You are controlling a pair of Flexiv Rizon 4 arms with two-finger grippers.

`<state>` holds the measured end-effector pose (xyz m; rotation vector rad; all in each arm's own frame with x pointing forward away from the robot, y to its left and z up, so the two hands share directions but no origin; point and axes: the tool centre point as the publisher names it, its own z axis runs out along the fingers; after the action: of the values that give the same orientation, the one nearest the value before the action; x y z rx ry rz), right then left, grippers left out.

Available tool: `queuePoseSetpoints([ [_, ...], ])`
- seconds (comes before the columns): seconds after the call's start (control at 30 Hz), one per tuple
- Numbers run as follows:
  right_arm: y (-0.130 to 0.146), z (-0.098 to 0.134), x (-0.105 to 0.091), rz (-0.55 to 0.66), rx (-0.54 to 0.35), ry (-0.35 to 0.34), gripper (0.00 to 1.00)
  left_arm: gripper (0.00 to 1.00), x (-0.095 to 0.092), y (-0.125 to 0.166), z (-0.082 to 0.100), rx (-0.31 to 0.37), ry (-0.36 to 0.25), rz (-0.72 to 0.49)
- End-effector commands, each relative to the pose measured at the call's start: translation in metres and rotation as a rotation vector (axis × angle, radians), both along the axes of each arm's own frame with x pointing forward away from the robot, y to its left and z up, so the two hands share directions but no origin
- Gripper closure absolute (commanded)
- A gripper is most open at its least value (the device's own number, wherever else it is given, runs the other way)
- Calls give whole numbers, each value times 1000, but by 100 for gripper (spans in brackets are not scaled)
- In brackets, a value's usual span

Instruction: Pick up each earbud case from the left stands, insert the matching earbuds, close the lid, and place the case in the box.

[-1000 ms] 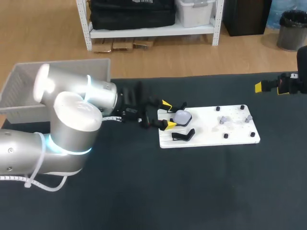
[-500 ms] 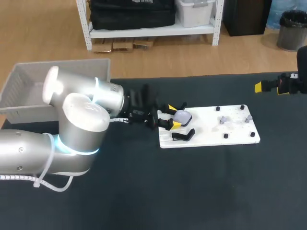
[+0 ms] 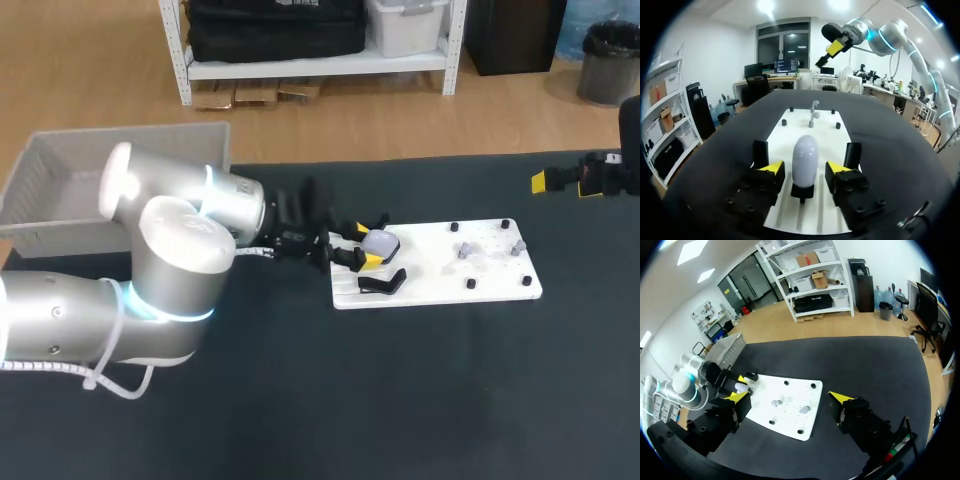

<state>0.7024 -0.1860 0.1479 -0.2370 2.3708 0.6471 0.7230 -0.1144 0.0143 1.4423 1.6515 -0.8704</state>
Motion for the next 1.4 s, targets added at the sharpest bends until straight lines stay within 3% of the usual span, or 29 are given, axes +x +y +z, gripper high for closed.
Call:
queuePoseSetpoints([
  [0.03, 0, 1, -1, -3, -3, 1, 0, 51, 5, -2, -3, -11, 5, -8],
  [0.4, 0, 1, -1, -3, -3, 1, 0, 53, 7, -4, -5, -27, 17, -10],
  [0.5, 0, 1, -1, -3, -3, 1, 0, 65, 7, -4, -5, -31, 19, -12],
  [0.67, 0, 1, -1, -3, -3, 1, 0, 100, 6, -4, -4, -45, 25, -22],
  [1.0, 0, 1, -1, -3, -3, 1, 0, 100, 3, 2, 5, -72, 25, -35],
  [1.33, 0, 1, -1, -3, -3, 1, 0, 100, -1, 11, 39, -90, -42, -48],
  [1.4, 20, -3, 3, 40, -18, 22, 0, 100, -3, 9, 46, -96, -49, -52],
])
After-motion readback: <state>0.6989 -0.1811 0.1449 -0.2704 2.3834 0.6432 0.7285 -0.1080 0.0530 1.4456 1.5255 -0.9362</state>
